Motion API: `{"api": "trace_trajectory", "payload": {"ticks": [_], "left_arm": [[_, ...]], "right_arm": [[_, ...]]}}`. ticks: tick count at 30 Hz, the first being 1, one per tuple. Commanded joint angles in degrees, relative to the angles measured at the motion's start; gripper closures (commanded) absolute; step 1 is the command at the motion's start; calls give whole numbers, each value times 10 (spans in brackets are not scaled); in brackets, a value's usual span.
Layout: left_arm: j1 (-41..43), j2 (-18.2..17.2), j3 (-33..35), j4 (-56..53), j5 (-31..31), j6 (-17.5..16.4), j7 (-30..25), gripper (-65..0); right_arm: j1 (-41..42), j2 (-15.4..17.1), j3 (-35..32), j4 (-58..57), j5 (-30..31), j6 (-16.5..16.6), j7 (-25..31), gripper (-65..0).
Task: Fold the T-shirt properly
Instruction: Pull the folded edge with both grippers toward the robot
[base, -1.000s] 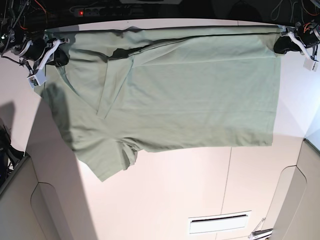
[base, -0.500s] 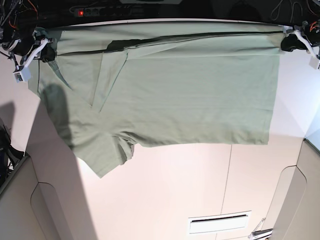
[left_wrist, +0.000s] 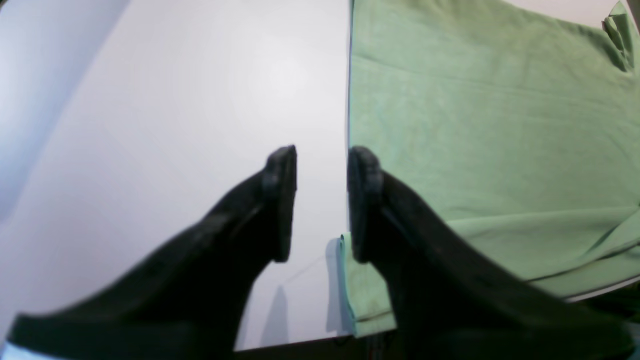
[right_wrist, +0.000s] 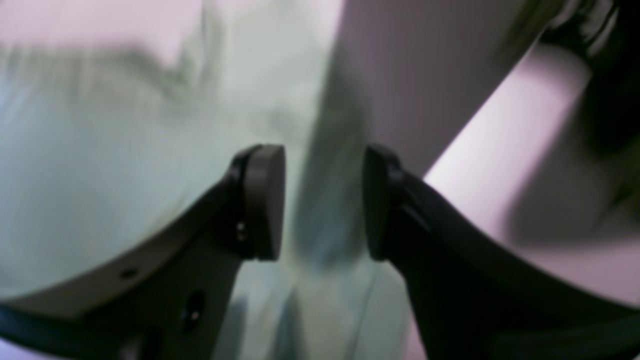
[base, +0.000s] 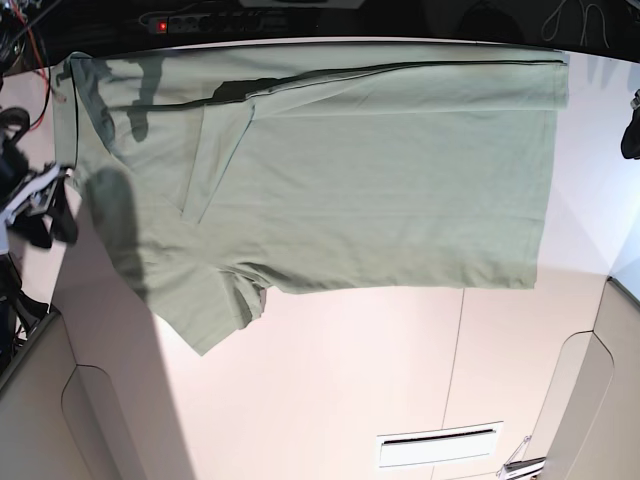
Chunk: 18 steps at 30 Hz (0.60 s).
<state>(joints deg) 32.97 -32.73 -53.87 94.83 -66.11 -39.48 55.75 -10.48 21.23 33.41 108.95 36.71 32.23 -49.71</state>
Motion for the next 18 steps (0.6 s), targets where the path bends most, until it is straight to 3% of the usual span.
{"api": "trace_trajectory", "payload": {"ticks": [1, 4, 8, 13, 18], "left_arm": [[2, -12, -6, 8, -10, -5, -7, -214], [2, -12, -6, 8, -10, -5, -7, -214], [2, -12, -6, 8, -10, -5, -7, -214], [2, -12, -6, 8, -10, -5, -7, -214], [2, -12, -6, 8, -10, -5, -9, -214]], "right_arm": [[24, 10, 4, 9, -15, -3, 26, -254], [82, 10, 2, -4, -71, -3, 37, -269], [148, 22, -23, -86, -76, -3, 37, -280], [236, 64, -121, -287, -76, -3, 37, -280], [315, 65, -225, -479, -69, 6, 37, -280]]}}
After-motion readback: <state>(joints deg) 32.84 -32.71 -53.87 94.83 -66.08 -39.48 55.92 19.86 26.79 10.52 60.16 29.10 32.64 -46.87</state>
